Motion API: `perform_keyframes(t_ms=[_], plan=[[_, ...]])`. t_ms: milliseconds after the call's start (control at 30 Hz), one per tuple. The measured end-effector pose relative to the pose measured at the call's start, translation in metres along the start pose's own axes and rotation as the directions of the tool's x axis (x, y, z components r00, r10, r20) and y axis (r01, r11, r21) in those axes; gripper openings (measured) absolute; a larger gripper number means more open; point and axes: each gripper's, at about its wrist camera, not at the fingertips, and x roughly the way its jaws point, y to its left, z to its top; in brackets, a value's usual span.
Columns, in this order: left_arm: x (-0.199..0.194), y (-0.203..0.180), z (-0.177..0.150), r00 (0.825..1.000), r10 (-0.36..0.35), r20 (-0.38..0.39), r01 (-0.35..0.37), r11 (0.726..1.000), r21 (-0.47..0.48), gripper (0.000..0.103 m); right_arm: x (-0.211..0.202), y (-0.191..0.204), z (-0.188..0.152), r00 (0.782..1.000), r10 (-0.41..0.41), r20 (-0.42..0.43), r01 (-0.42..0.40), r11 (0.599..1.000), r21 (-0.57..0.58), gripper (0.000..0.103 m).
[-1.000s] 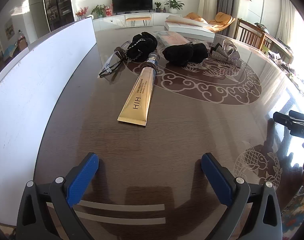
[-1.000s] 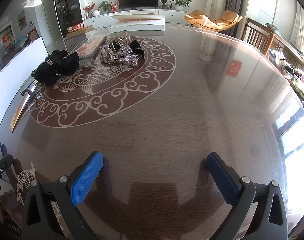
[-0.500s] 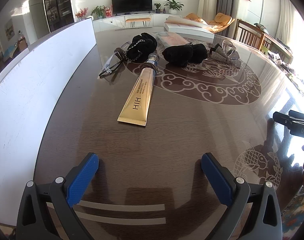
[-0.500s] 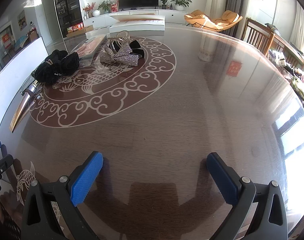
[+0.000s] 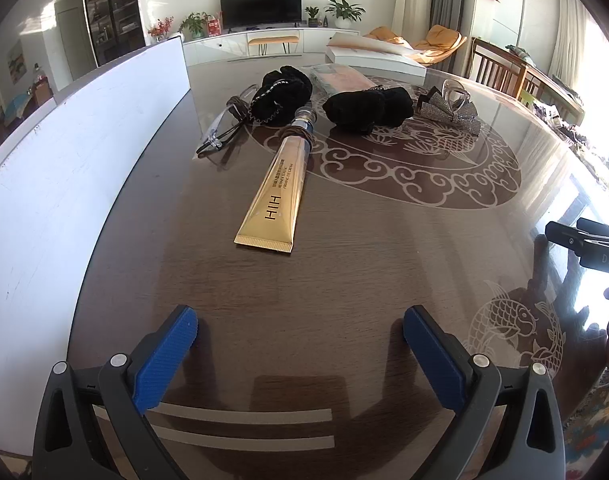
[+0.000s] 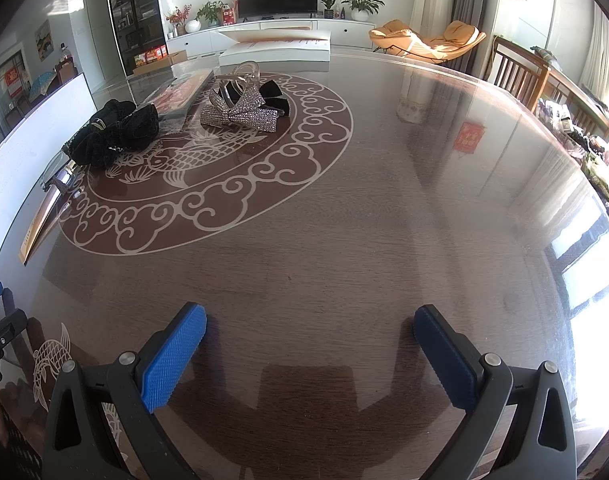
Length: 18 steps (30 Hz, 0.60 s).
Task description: Organize objects
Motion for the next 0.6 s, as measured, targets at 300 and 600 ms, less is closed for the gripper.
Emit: perform_keyframes(t_ms=[300, 600], plan=[[-0.0002, -0.0001, -0.0006, 1.000, -0.001, 0.000, 0.001, 1.000, 0.000, 0.103, 0.0002, 0.0000, 0.0001, 1.000, 0.000, 0.000, 0.000, 1.000, 0.000, 0.103], [0.0012, 0.0072, -0.0002, 1.000, 0.009, -0.002, -0.009, 1.000, -0.014, 0.103, 0.0003, 0.0001, 0.0001, 1.000, 0.000, 0.000, 0.000, 1.000, 0.000, 0.103]])
